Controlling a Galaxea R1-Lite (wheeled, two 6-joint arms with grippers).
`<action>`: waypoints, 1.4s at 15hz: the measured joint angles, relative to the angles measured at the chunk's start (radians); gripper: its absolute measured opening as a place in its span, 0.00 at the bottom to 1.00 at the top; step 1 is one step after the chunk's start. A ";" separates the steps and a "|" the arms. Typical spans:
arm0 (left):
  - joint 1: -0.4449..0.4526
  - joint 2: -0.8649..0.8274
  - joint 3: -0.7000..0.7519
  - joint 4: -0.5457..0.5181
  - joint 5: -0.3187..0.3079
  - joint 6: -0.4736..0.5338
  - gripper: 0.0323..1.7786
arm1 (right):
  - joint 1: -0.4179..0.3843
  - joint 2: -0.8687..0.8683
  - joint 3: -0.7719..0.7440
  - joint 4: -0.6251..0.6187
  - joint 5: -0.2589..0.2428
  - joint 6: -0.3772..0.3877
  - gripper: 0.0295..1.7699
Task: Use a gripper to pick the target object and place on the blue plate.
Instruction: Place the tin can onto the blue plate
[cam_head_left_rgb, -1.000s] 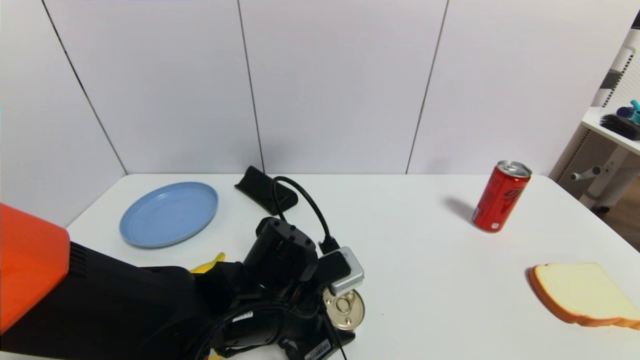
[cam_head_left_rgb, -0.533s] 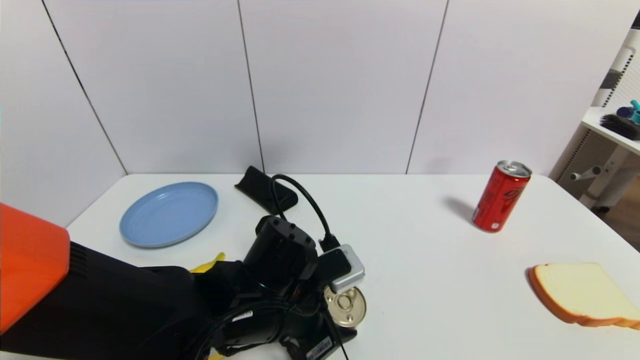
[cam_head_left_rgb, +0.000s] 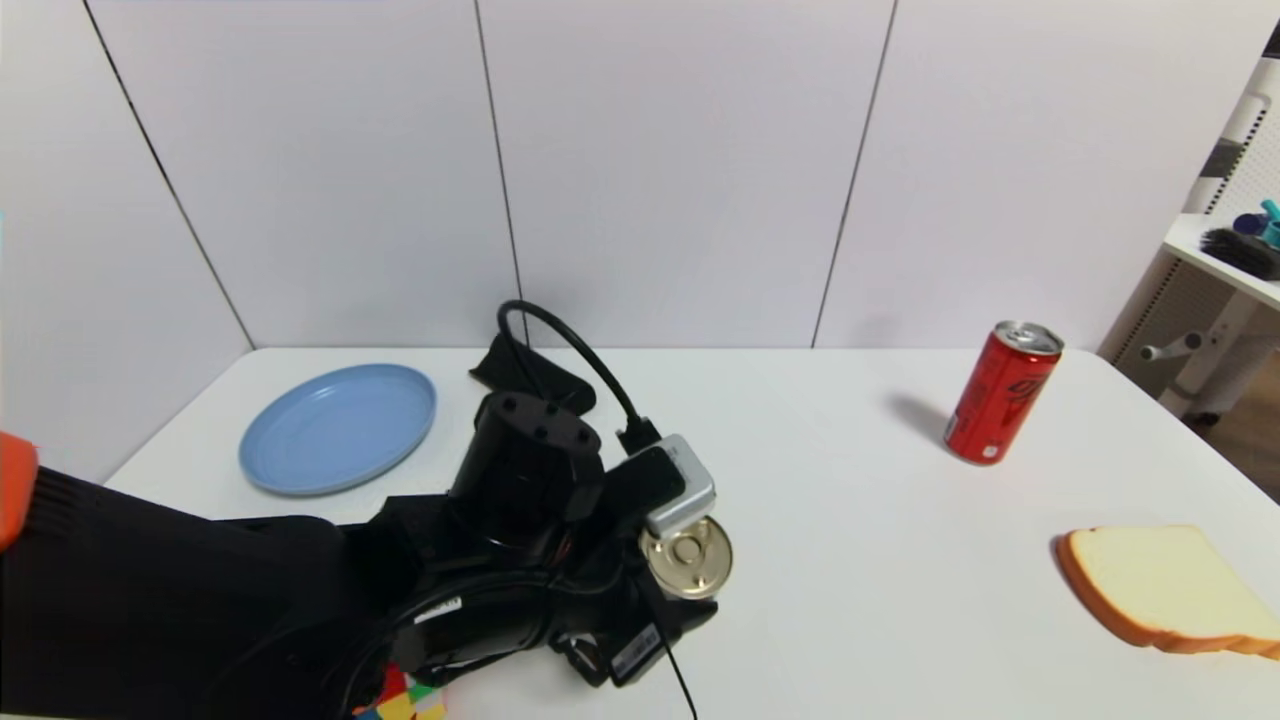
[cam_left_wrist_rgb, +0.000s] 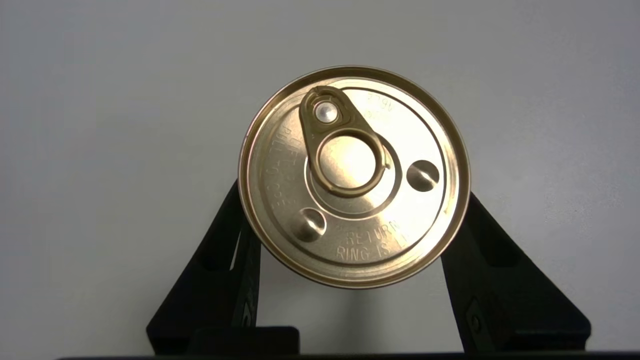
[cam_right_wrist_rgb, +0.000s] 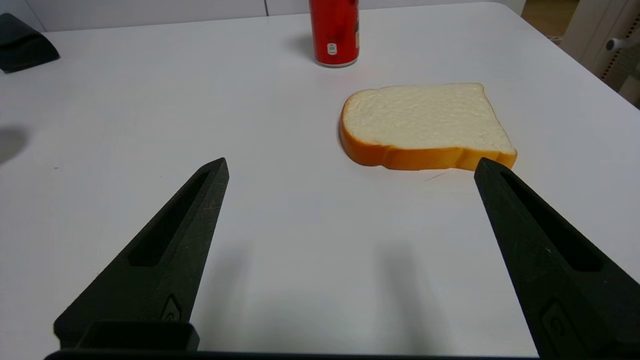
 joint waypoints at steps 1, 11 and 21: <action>0.019 -0.014 0.000 -0.013 0.017 -0.002 0.56 | 0.000 0.000 0.000 0.000 0.000 0.000 0.96; 0.590 -0.183 -0.010 -0.041 0.021 -0.013 0.56 | 0.000 0.000 0.000 0.000 0.000 0.000 0.96; 0.899 0.046 -0.127 -0.038 0.016 -0.059 0.56 | 0.000 0.000 0.000 0.000 0.000 0.000 0.96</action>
